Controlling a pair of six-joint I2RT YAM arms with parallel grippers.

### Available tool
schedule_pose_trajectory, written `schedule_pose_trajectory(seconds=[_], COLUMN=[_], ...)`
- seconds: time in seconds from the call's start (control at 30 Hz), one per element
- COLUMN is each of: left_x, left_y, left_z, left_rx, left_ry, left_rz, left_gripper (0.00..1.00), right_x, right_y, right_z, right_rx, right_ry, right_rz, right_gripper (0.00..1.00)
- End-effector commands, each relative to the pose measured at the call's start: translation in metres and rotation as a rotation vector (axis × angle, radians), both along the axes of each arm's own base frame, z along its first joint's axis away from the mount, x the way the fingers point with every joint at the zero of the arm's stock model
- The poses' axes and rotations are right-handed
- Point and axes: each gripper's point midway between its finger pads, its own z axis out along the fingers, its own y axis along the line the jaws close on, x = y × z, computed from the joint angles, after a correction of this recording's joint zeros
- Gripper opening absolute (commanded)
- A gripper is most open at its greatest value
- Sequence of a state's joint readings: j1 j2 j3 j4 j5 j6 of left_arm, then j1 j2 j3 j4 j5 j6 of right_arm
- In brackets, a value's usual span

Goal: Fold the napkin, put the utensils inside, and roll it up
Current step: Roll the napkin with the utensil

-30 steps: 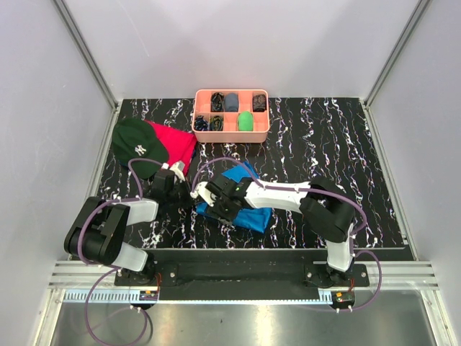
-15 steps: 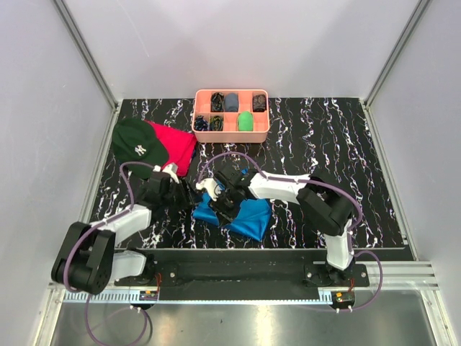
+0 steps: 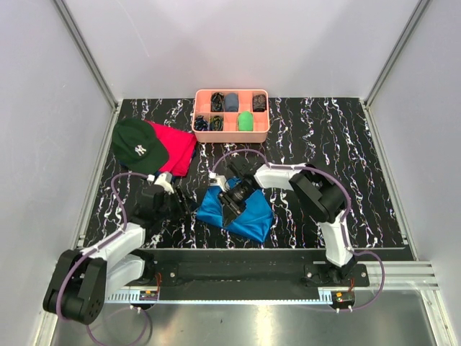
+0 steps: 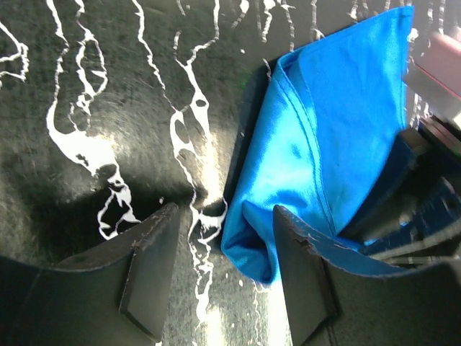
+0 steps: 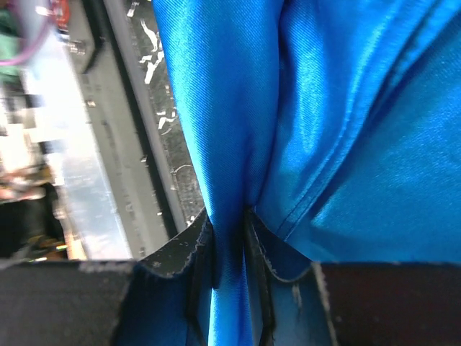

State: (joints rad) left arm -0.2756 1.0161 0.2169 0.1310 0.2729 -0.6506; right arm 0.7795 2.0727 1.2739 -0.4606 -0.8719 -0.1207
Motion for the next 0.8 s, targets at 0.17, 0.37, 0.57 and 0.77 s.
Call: schedule_pose_trajectory(seconds=[0.17,0.37,0.57,0.77], left_x=[0.005,0.003,-0.002,-0.008], left_y=[-0.014,-0.023,-0.032,-0.039], left_z=[0.029,0.039,0.043,0.040], left_rx=[-0.069,-0.116,-0.166,-0.190], left_ry=[-0.198,-0.267,-0.291,-0.284], left_rz=[-0.095,-0.144,-0.195,-0.247], left_gripper=[0.63,0.59,0.51,0.46], right_x=[0.007,0.011,0.012,0.013], right_y=[-0.011,-0.015,-0.016,-0.017], right_z=[-0.020,-0.030,-0.037,-0.040], right_rx=[0.018,0.010,-0.004,-0.012], right_ry=[0.241,0.304,0.332,0.330], right_rz=[-0.062,-0.089,-0.101,-0.104], right_gripper=[0.27,0.28,0.28,0.28])
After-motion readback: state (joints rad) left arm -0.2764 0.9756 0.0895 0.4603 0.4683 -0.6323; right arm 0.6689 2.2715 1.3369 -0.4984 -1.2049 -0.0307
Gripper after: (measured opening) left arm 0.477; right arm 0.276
